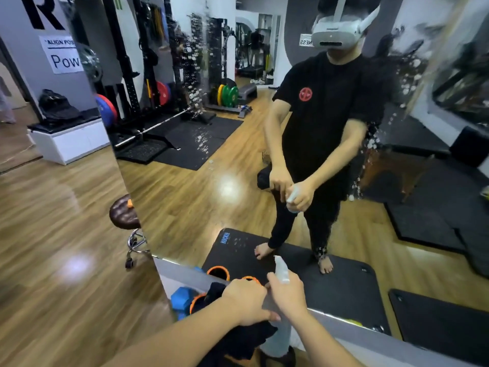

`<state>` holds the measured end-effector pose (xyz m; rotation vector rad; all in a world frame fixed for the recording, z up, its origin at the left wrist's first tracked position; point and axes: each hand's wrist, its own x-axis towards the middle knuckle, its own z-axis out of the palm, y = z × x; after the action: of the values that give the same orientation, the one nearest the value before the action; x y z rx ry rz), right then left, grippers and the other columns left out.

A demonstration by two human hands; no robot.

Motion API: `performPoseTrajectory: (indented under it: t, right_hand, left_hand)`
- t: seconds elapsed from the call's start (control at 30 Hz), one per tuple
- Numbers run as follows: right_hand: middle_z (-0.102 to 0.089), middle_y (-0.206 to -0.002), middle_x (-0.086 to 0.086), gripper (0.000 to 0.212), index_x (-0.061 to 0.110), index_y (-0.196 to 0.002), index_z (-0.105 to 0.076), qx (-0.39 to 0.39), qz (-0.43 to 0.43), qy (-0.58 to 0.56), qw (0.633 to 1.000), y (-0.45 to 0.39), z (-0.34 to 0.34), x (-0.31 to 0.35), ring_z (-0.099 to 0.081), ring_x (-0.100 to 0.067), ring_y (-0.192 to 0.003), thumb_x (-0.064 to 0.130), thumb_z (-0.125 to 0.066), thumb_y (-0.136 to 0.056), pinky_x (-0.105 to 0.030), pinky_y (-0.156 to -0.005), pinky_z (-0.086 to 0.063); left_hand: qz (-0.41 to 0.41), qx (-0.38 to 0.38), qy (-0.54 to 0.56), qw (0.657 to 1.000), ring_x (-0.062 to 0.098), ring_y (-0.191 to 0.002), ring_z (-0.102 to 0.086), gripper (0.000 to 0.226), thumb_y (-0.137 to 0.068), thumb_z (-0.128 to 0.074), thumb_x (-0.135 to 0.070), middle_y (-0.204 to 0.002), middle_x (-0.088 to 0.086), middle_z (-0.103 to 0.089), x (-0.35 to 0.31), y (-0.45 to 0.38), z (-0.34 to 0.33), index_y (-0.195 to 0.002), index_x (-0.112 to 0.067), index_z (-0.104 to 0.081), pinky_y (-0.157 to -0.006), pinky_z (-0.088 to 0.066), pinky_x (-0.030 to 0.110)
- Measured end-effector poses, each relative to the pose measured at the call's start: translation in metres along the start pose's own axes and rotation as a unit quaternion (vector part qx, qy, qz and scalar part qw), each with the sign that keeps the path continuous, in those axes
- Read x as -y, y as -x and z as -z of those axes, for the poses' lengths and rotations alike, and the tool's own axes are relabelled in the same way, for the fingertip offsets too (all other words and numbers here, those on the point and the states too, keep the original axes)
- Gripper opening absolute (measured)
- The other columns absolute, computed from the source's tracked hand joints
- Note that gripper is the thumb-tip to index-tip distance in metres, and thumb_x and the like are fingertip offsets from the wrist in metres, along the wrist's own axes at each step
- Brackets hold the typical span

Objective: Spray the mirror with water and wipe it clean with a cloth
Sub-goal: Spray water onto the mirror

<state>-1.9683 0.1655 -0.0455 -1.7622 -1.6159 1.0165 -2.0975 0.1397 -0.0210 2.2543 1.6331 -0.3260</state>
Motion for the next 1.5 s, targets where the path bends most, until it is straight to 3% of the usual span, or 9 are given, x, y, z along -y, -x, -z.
performPoseTrajectory:
  t: [0.1,0.23,0.37,0.47,0.67,0.87,1.23,1.4,1.5]
  right_hand:
    - [-0.066,-0.078,0.002,0.036,0.013,-0.126,-0.057,-0.043,-0.019,-0.019,0.999,0.002,0.01,-0.021,-0.061,-0.013,-0.075,0.029,-0.052,-0.094,-0.03,-0.061,-0.045]
    - [-0.064,-0.076,0.001,0.034,0.006,-0.121,-0.064,-0.129,-0.071,-0.062,0.987,0.008,0.036,-0.045,-0.061,-0.015,-0.075,0.024,-0.057,-0.094,-0.033,-0.062,-0.044]
    - [-0.063,-0.077,0.0,0.006,0.014,-0.095,-0.061,-0.213,-0.09,-0.11,0.967,0.012,0.07,-0.063,-0.06,-0.024,-0.078,0.02,-0.059,-0.094,-0.032,-0.061,-0.038]
    - [-0.064,-0.075,-0.006,0.016,0.006,-0.085,-0.061,-0.269,-0.119,-0.164,0.942,0.018,0.103,-0.082,-0.06,-0.027,-0.078,0.02,-0.063,-0.093,-0.036,-0.064,-0.043]
    - [-0.063,-0.074,-0.011,0.021,0.008,-0.078,-0.06,-0.331,-0.109,-0.181,0.919,0.038,0.168,-0.122,-0.06,-0.025,-0.073,0.022,-0.065,-0.093,-0.039,-0.066,-0.046]
    - [-0.065,-0.078,-0.005,0.018,0.012,-0.083,-0.062,-0.336,-0.102,-0.196,0.916,0.055,0.218,-0.157,-0.061,-0.02,-0.076,0.025,-0.064,-0.094,-0.03,-0.062,-0.044]
    - [-0.063,-0.08,-0.002,0.018,0.01,-0.091,-0.058,-0.342,-0.079,-0.194,0.916,0.095,0.319,-0.223,-0.06,-0.017,-0.077,0.026,-0.063,-0.096,-0.034,-0.067,-0.047]
    - [-0.066,-0.087,0.0,0.009,0.022,-0.096,-0.063,-0.327,-0.057,-0.193,0.923,0.114,0.353,-0.253,-0.062,-0.014,-0.083,0.031,-0.063,-0.097,-0.027,-0.067,-0.046]
    - [-0.066,-0.084,-0.001,0.005,0.027,-0.092,-0.062,-0.34,-0.067,-0.202,0.916,0.122,0.361,-0.267,-0.061,-0.015,-0.08,0.03,-0.061,-0.097,-0.029,-0.067,-0.048]
  left_hand:
    - [-0.026,-0.011,-0.006,1.0,0.031,-0.087,-0.064,0.068,-0.093,-0.049,-0.073,-0.104,0.011,-0.068,-0.016,-0.011,-0.007,-0.129,-0.014,-0.055,-0.069,-0.046,0.041]
    - [-0.08,-0.03,-0.033,0.996,0.036,-0.101,-0.067,0.08,-0.099,-0.045,-0.067,-0.114,0.014,-0.068,-0.049,-0.025,-0.01,-0.161,-0.024,-0.018,-0.07,-0.044,0.041]
    - [-0.111,-0.058,-0.007,0.992,0.035,-0.109,-0.066,0.082,-0.1,-0.043,-0.064,-0.126,0.009,-0.066,-0.084,-0.04,-0.017,-0.163,-0.03,-0.003,-0.082,-0.051,0.047]
    - [-0.138,-0.075,-0.001,0.988,0.036,-0.11,-0.065,0.078,-0.103,-0.041,-0.059,-0.131,0.006,-0.063,-0.119,-0.047,-0.018,-0.163,-0.031,0.002,-0.083,-0.05,0.047]
    - [-0.184,-0.078,0.007,0.98,0.035,-0.119,-0.061,0.076,-0.104,-0.04,-0.051,-0.146,0.001,-0.054,-0.186,-0.058,-0.018,-0.164,-0.031,0.002,-0.092,-0.051,0.047]
    - [-0.212,-0.079,-0.003,0.974,0.033,-0.116,-0.062,0.077,-0.103,-0.041,-0.053,-0.144,0.0,-0.055,-0.243,-0.071,-0.02,-0.164,-0.033,0.003,-0.092,-0.052,0.047]
    - [-0.232,-0.066,0.031,0.97,0.027,-0.114,-0.063,0.079,-0.102,-0.043,-0.054,-0.137,-0.003,-0.059,-0.36,-0.073,-0.025,-0.163,-0.034,0.003,-0.089,-0.054,0.045]
    - [-0.247,-0.065,0.054,0.965,0.023,-0.124,-0.059,0.078,-0.103,-0.046,-0.05,-0.147,-0.004,-0.056,-0.404,-0.069,-0.031,-0.165,-0.031,-0.003,-0.092,-0.049,0.036]
    - [-0.241,-0.047,0.066,0.967,0.024,-0.111,-0.064,0.08,-0.1,-0.045,-0.054,-0.129,-0.001,-0.065,-0.42,-0.067,-0.039,-0.163,-0.036,0.001,-0.088,-0.056,0.042]
